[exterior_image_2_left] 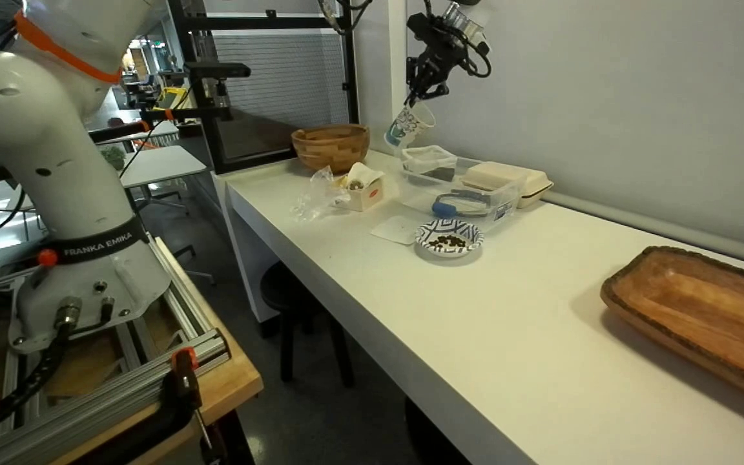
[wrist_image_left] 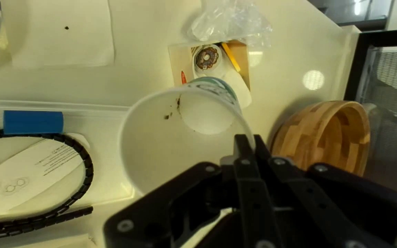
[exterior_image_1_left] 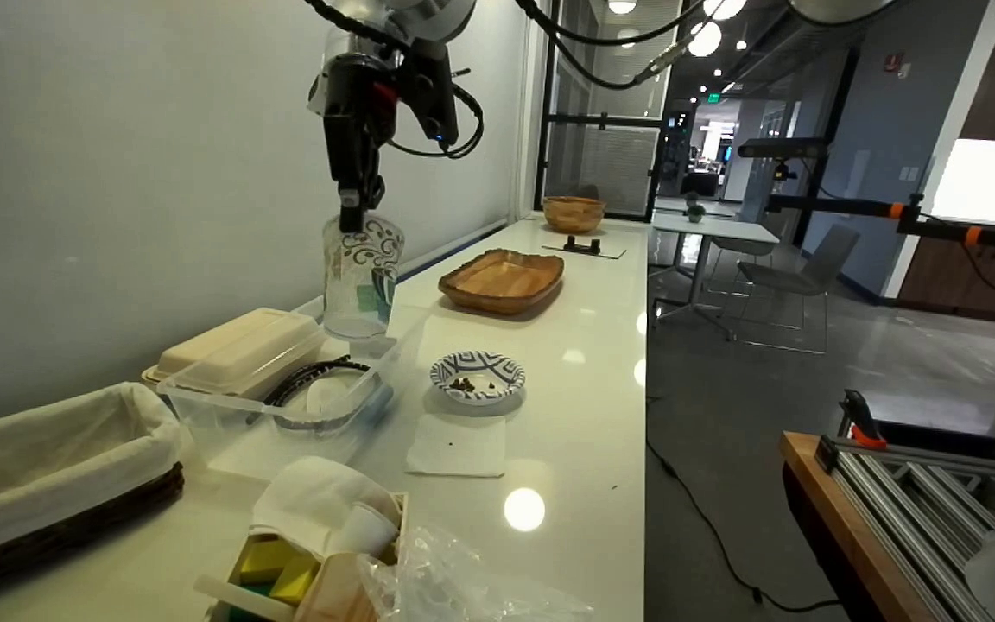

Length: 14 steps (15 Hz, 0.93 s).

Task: Pour the contents in the coffee cup into the black and white bowl.

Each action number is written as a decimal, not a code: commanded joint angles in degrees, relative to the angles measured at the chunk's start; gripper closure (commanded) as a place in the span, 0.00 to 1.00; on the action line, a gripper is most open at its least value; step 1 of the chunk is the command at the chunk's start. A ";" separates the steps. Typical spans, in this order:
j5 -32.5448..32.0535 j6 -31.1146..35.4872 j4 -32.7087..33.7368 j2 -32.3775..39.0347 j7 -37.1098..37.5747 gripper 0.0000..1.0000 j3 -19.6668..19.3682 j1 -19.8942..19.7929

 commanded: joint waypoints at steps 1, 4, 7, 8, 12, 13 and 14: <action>-2.07 1.49 -2.16 -1.51 0.35 0.96 -0.35 1.78; -5.25 3.39 -6.21 -4.51 1.43 0.96 -0.44 4.56; -5.43 3.44 -7.39 -5.28 1.43 0.96 -0.96 4.36; -5.44 3.45 -7.48 -5.27 1.42 0.96 -1.09 4.21; -13.69 1.75 -2.99 -2.91 6.74 0.99 -2.47 9.15; -15.99 1.08 -0.57 -1.53 8.27 0.99 -2.16 10.72; -18.23 0.18 2.03 0.01 9.90 0.99 -1.98 12.32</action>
